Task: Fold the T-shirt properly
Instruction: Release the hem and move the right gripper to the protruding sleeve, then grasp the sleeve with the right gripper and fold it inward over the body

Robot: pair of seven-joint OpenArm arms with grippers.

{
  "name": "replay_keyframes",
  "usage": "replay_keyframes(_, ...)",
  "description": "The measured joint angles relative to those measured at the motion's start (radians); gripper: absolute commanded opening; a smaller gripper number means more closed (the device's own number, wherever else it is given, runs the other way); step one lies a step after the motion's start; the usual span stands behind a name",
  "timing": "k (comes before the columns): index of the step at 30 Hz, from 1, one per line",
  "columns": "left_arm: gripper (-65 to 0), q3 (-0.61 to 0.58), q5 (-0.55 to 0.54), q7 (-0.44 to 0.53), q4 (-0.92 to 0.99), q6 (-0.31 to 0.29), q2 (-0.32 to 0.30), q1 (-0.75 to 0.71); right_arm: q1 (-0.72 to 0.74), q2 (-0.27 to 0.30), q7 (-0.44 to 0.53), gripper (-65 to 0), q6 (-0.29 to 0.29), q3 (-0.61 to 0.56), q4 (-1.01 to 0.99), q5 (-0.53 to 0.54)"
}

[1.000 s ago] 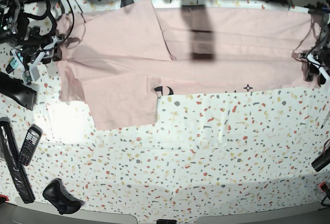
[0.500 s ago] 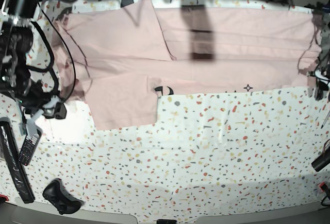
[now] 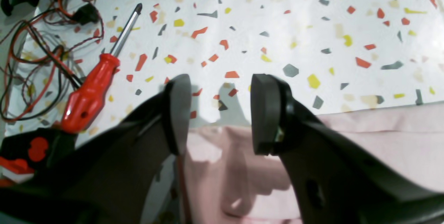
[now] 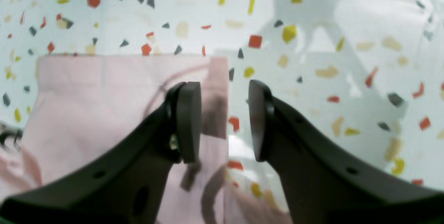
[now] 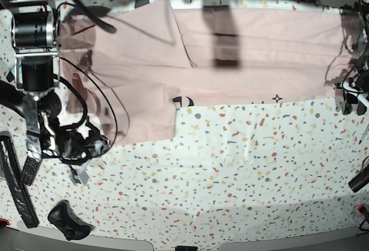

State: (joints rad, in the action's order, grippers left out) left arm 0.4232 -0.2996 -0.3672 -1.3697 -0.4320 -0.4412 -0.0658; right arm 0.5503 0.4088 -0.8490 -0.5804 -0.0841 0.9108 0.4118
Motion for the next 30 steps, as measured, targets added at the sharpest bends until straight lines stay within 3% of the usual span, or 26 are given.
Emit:
replay_keyframes(4, -38.8, 0.0, 0.001, 0.0, 0.0, 0.0, 0.0, 0.0, 0.029, -0.065, 0.001, -42.7, -0.006, -0.012, -0.102, -0.116)
replay_keyframes(8, -38.8, 0.0, 0.001, 0.0, 0.0, 0.0, 0.0, 0.0, 0.042, -0.097, 0.022, -43.1, 0.0, -0.011, -0.14, -0.153)
replay_keyframes(10, -38.8, 0.0, 0.001, 0.0, 0.0, 0.0, 0.0, 0.0, 0.042, -0.105, 0.021, -47.9, 0.0, -0.01, -0.141, -0.153)
replay_keyframes(14, -38.8, 0.0, 0.001, 0.0, 0.0, 0.0, 0.0, 0.0, 0.041, -0.108, 0.021, -65.0, 0.0, -0.01, -0.143, -0.152)
replay_keyframes(19, -38.8, 0.0, 0.001, 0.0, 0.0, 0.0, 0.0, 0.0, 0.037, -0.098, 0.048, -65.0, 0.0, -0.01, -0.13, -0.153)
replay_keyframes(24, -38.8, 0.0, 0.001, 0.0, 0.0, 0.0, 0.0, 0.0, -0.003, -0.097, 0.0, -65.0, -0.001, -0.01, 0.009, -0.163)
replay_keyframes(30, -38.8, 0.0, 0.002, 0.001, 0.0, 0.0, 0.001, 0.0, -0.179, -0.099, -0.027, -65.0, -0.002, -0.011, 0.372, -0.159)
